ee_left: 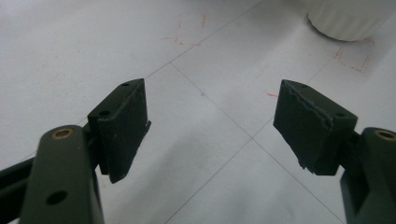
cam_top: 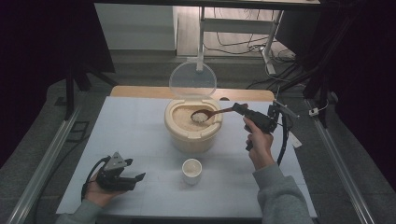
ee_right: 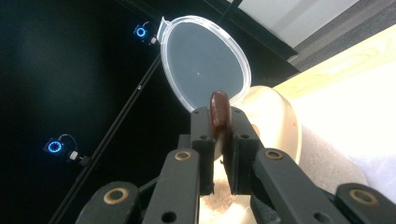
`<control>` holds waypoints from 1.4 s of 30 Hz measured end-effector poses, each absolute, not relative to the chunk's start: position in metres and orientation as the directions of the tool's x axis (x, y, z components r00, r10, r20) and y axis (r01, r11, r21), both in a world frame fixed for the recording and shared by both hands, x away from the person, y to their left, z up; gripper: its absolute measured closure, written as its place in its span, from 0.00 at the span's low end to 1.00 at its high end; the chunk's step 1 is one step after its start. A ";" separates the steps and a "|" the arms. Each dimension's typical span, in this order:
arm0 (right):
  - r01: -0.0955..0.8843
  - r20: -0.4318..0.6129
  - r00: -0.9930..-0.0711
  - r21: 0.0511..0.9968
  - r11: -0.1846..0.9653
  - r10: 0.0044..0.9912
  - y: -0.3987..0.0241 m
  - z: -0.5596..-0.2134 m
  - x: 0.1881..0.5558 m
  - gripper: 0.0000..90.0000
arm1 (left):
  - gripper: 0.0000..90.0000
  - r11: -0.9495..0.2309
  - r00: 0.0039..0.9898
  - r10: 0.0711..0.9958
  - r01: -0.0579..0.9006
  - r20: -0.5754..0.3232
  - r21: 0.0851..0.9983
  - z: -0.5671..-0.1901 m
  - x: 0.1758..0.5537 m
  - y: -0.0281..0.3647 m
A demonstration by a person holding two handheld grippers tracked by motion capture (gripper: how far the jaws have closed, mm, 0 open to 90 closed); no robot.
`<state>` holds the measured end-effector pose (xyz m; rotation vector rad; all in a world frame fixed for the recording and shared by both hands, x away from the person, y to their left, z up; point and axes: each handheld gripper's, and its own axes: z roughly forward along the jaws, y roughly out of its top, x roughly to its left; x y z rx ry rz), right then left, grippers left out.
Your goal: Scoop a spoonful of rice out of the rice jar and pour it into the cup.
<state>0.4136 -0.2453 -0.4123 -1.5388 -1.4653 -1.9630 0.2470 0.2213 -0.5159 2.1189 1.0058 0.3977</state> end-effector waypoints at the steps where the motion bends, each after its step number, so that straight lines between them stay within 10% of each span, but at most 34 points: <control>1: 0.699 0.836 -0.411 0.545 -0.463 0.362 -0.245 -0.412 0.413 0.92 | 0.28 -0.415 0.644 0.764 0.534 -0.036 0.737 -0.516 0.247 0.221; 42: 0.809 0.856 -0.423 0.505 -0.302 0.298 -0.255 -0.428 0.364 0.92 | 0.28 -0.420 0.645 0.763 0.539 -0.037 0.731 -0.517 0.248 0.220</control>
